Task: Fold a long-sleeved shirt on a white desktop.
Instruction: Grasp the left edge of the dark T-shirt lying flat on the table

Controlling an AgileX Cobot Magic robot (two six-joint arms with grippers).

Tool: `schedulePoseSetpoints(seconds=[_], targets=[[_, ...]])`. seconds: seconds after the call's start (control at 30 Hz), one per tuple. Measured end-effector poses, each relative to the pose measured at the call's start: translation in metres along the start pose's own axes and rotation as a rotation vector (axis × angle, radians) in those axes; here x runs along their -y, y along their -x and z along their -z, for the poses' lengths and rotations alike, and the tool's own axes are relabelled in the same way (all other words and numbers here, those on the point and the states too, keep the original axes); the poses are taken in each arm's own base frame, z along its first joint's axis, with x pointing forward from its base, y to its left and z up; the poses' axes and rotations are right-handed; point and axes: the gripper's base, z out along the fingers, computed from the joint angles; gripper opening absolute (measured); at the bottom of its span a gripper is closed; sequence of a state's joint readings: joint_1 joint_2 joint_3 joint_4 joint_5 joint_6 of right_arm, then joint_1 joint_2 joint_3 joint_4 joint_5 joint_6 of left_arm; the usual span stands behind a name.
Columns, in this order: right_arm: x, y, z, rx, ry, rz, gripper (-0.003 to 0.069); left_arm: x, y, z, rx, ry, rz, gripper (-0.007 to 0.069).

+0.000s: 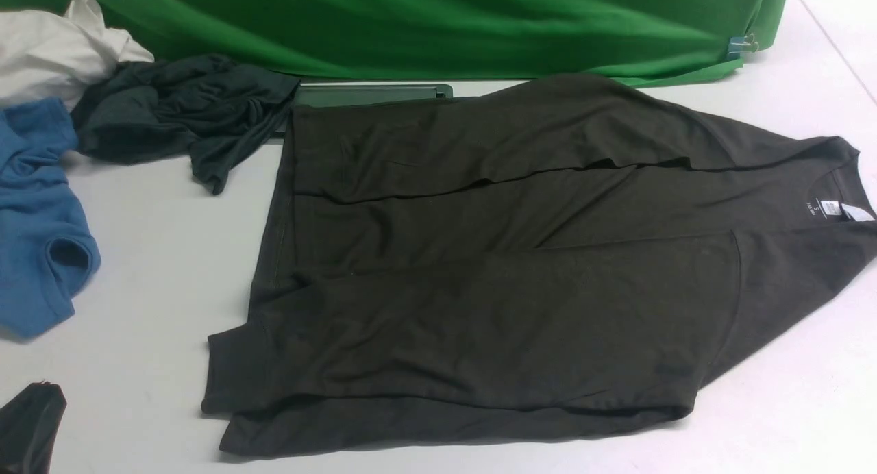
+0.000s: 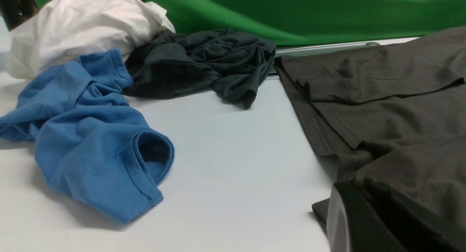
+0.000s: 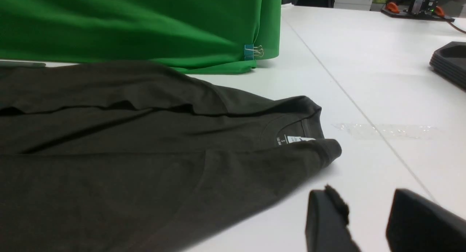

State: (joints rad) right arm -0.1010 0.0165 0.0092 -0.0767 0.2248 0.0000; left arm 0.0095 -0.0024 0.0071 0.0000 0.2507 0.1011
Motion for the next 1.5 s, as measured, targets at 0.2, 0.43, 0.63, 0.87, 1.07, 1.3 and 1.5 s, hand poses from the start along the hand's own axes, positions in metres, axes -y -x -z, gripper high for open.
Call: schedulePoseSetpoints(seconds=[0.2,0.43,0.63,0.87,1.07,1.3,1.5], targets=[[0.000,0.000,0.000,0.000,0.000,0.000,0.0240,0.000,0.000,0.000,0.000,0.000,0.000,0.0018],[0.000,0.000,0.000,0.005,0.000,0.000,0.0240,0.000,0.000,0.000,0.000,0.000,0.000,0.0018],[0.000,0.003,0.000,0.030,0.000,0.000,0.0240,0.000,0.000,0.000,0.000,0.000,0.000,0.0018],[0.000,0.007,0.000,0.075,0.001,-0.016,0.0240,-0.001,0.012,0.001,0.135,0.013,0.003,0.0018],[0.000,0.028,0.004,0.315,0.039,-0.247,0.0240,-0.006,0.035,0.007,0.399,0.021,0.235,0.0018],[0.000,0.055,0.018,0.636,0.147,-0.438,0.0240,-0.016,0.060,0.023,0.707,0.006,0.487,0.0018],[0.004,0.098,0.035,0.743,0.200,-0.520,0.0240,-0.021,0.130,0.049,0.799,-0.059,0.546,0.0018]])
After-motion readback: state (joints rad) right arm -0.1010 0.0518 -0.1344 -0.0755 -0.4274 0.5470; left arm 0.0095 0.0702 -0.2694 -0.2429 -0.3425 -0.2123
